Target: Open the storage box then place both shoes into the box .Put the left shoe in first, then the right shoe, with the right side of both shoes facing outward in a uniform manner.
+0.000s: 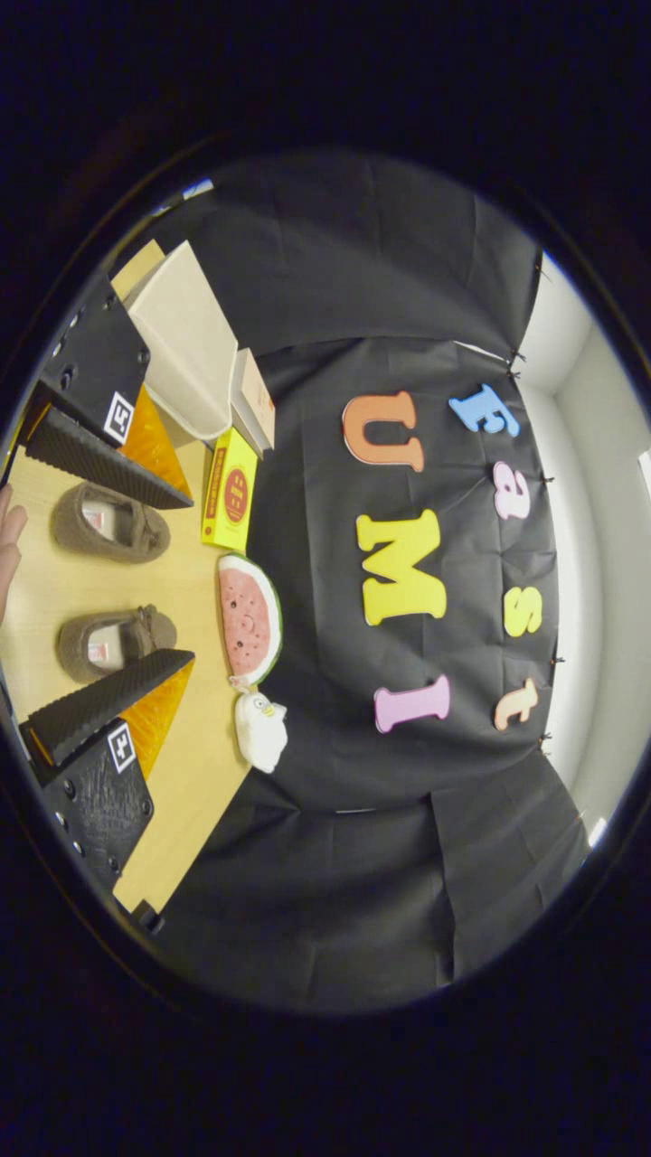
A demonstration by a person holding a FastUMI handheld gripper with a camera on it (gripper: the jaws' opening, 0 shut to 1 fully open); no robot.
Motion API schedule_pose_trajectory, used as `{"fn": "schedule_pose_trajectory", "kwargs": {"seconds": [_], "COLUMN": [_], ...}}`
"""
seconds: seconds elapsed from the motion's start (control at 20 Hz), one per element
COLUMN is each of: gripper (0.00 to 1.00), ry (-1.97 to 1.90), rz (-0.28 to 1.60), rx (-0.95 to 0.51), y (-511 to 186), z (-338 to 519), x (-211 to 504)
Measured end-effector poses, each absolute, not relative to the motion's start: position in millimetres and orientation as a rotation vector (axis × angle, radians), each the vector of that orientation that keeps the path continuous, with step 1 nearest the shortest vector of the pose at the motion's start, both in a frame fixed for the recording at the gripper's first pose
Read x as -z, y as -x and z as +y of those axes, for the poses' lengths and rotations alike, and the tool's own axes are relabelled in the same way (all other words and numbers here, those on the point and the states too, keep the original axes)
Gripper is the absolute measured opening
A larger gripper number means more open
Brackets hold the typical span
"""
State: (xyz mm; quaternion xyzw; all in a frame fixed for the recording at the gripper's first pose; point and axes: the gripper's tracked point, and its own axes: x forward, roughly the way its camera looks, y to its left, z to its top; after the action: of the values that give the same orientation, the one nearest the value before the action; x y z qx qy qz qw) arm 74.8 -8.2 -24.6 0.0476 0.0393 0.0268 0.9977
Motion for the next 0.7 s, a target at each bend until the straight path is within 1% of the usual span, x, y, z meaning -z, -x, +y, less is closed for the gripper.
{"fn": "schedule_pose_trajectory", "kwargs": {"seconds": [0.4,0.7], "gripper": [0.95,0.95], "ry": [-0.349,-0.590], "rz": [0.320,0.513], "rx": [-0.413,-0.646], "y": [-146.2,-163.7], "z": [97.0,160.4], "x": [60.9,76.6]}}
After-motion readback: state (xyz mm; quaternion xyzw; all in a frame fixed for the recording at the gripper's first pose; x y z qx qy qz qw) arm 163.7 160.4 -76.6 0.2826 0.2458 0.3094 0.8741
